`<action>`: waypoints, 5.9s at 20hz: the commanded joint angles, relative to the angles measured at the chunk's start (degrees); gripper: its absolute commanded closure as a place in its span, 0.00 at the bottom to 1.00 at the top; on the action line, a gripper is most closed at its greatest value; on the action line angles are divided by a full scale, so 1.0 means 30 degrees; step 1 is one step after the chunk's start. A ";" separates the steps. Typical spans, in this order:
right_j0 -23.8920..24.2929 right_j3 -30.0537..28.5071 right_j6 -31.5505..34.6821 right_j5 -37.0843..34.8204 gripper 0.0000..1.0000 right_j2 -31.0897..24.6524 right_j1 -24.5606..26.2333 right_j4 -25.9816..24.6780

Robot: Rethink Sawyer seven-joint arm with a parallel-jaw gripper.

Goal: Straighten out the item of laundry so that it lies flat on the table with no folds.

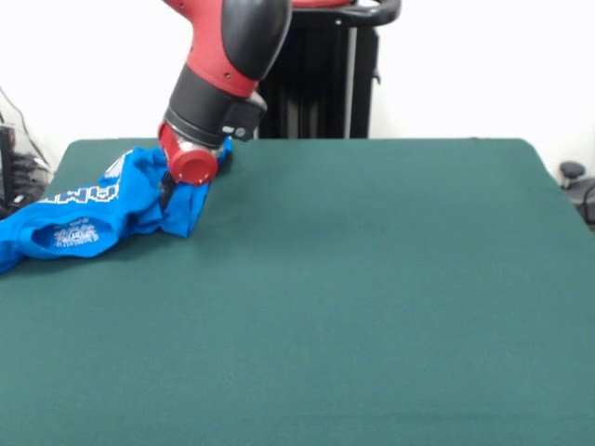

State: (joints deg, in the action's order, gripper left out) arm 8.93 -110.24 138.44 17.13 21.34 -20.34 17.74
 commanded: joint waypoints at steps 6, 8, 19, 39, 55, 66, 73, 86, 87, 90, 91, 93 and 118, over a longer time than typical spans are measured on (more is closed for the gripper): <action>0.3930 -0.1085 0.1874 -0.4248 1.00 -0.6437 -0.1937 -0.2298; 0.5053 -0.1418 0.1210 -0.5771 1.00 -0.7506 -0.2760 -0.2839; 0.8108 -0.1708 -0.0720 -1.3849 1.00 -1.0618 -0.5925 -0.3334; 0.7721 0.1488 0.0056 -1.7920 1.00 -1.2254 -0.7189 -0.1956; 0.5871 -0.0040 0.2127 -1.8305 1.00 -1.5108 -0.7546 0.0825; 0.4551 0.1721 0.1116 -1.6301 1.00 -1.4548 -0.5399 -0.0093; 0.3807 0.2934 0.1471 -1.3032 1.00 -1.3356 -0.2452 -0.0115; 0.3985 0.0802 0.3174 -1.2837 1.00 -1.6234 -0.3802 0.1824; 0.3859 0.0694 0.3401 -1.2716 1.00 -1.6319 -0.3880 0.2000; 0.3682 0.0402 0.3675 -1.2362 1.00 -1.6479 -0.3992 0.2346; 0.3820 0.0201 0.3642 -1.2242 1.00 -1.6759 -0.3994 0.2495; 0.4011 -0.0312 0.3704 -1.2158 1.00 -1.7372 -0.4296 0.2871; 0.4601 -0.3391 0.5693 -1.0494 1.00 -2.1474 -0.5755 0.6202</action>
State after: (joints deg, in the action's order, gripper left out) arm 25.33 -116.11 138.44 -16.70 -36.08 -36.44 29.97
